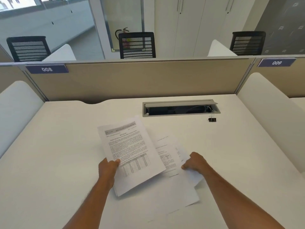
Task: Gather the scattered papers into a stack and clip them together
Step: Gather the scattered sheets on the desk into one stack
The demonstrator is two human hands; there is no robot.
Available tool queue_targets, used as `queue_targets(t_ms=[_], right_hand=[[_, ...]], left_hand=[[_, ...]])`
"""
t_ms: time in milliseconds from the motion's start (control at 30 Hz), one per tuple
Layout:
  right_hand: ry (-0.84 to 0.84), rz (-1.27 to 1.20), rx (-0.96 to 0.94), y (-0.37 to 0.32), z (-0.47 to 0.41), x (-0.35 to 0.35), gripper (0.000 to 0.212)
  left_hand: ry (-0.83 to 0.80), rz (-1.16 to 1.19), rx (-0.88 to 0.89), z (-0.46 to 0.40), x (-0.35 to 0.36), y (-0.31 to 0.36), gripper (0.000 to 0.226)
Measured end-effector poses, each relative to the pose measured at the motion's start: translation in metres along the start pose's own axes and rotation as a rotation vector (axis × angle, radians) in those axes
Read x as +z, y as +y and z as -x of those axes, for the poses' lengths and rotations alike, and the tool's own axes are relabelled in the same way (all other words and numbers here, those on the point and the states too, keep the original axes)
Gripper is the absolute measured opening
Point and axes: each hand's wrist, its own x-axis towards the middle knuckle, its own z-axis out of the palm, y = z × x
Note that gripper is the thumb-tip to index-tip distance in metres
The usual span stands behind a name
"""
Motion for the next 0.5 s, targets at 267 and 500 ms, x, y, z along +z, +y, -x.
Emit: queue_targets(t_ms=[267, 500], right_hand=[[-0.120, -0.683, 0.036, 0.011, 0.018, 0.027, 0.036], [-0.161, -0.722, -0.072, 0.001, 0.030, 0.036, 0.024]], left_hand=[[-0.213, -0.339, -0.031, 0.011, 0.014, -0.018, 0.033], [-0.109, -0.819, 0.164, 0.031, 0.034, -0.019, 0.033]])
